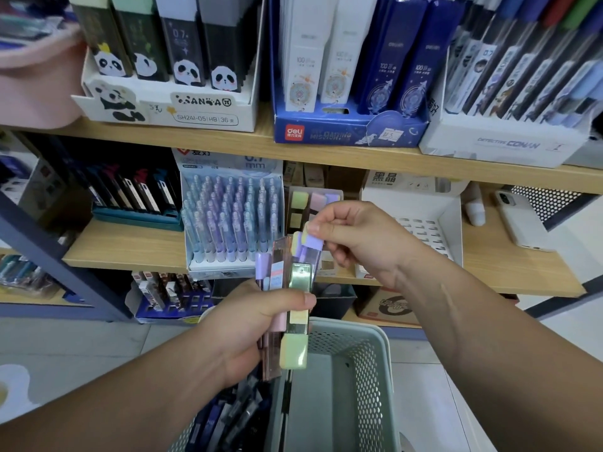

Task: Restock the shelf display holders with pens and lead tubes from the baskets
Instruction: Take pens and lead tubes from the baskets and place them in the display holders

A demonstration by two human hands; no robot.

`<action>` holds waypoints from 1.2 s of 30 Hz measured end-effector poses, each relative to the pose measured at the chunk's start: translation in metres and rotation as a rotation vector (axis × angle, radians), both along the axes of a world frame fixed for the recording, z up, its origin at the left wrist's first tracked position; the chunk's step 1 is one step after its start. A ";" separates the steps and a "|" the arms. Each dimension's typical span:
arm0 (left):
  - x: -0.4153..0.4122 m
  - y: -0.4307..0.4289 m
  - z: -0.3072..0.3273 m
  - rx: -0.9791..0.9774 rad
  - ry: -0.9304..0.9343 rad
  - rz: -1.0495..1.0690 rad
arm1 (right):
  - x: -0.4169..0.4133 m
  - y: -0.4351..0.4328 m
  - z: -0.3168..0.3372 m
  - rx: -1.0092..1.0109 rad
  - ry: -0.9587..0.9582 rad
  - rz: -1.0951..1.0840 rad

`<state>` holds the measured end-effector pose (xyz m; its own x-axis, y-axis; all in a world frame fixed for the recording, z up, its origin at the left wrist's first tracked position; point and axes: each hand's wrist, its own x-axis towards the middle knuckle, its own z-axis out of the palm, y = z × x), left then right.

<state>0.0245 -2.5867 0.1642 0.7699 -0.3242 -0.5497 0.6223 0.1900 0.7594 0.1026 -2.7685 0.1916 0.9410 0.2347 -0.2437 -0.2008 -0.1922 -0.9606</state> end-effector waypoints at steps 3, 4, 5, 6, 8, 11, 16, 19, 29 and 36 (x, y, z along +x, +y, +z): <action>0.000 -0.001 0.000 0.017 0.007 -0.003 | 0.002 -0.006 0.001 0.094 0.049 -0.085; 0.000 -0.002 -0.001 0.016 0.011 0.004 | 0.003 -0.008 0.001 0.135 0.070 -0.118; 0.000 -0.002 -0.001 0.010 0.015 0.014 | 0.003 -0.011 0.002 0.177 0.085 -0.146; 0.000 -0.003 -0.002 0.003 0.013 0.022 | 0.004 -0.013 0.002 0.210 0.091 -0.159; 0.000 -0.005 -0.002 -0.014 0.010 0.032 | 0.005 -0.016 0.003 0.258 0.100 -0.144; 0.001 -0.007 -0.003 -0.025 0.020 0.049 | 0.009 -0.017 0.002 0.339 0.131 -0.216; 0.004 -0.010 -0.003 -0.027 0.034 0.062 | 0.022 -0.028 -0.006 0.105 0.097 -0.568; 0.006 -0.012 -0.004 -0.026 0.042 0.068 | 0.026 -0.029 -0.011 -0.024 0.006 -0.552; 0.008 -0.004 -0.004 -0.019 0.010 0.074 | 0.041 -0.031 -0.006 -0.605 -0.318 -0.152; 0.008 0.001 -0.003 -0.029 0.003 0.083 | 0.045 -0.029 -0.002 -1.007 -0.545 -0.123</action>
<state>0.0325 -2.5853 0.1610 0.7933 -0.2751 -0.5431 0.6054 0.2631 0.7512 0.1474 -2.7974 0.1894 0.9820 0.0640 0.1779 0.1236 -0.9294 -0.3477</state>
